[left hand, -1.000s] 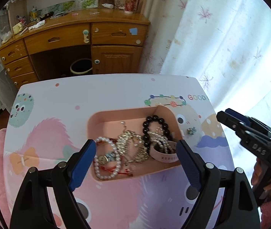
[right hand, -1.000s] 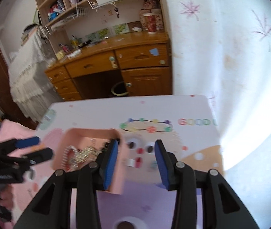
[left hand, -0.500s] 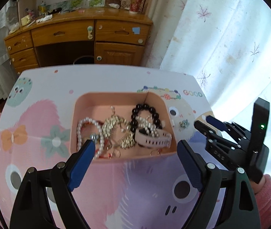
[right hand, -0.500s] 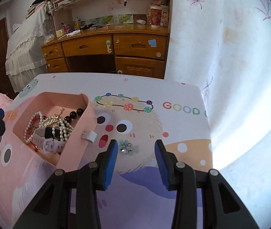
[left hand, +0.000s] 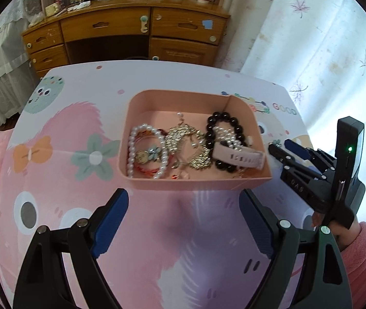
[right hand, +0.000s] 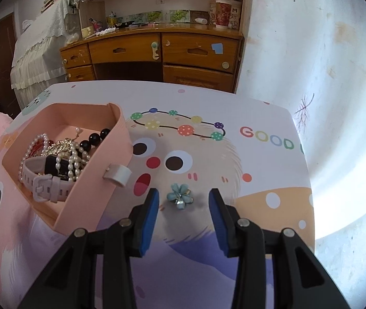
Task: Organize jewelry
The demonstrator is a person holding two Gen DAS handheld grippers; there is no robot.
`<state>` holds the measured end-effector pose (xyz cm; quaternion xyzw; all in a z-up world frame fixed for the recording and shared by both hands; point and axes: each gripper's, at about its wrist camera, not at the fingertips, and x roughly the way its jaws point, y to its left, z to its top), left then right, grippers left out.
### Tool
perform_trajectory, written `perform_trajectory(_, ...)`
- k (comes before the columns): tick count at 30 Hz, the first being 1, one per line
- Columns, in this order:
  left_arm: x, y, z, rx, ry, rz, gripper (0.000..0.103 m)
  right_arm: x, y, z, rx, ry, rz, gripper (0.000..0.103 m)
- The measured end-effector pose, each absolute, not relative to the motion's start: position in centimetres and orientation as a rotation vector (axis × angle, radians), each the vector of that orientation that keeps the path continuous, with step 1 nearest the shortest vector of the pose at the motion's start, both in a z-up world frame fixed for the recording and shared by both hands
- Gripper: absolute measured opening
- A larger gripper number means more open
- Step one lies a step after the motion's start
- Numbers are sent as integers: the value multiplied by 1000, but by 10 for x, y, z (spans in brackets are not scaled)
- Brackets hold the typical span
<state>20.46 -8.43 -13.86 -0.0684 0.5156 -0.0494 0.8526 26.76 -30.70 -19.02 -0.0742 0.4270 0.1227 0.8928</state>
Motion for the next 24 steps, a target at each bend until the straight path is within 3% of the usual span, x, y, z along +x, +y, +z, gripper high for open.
perform_trajectory(5,203,-79,-144,-157,1098,-87,86,270,-306,-194,-153,899,257,21)
perform_trajectory(13,198,-72,-142,-161,1091,-75,86,272,-302,-187,-161,910,255,20)
perform_trajectory(24,177,-50,-134,-185,1070,-57,86,248,-272,-123,-66,756,378,20)
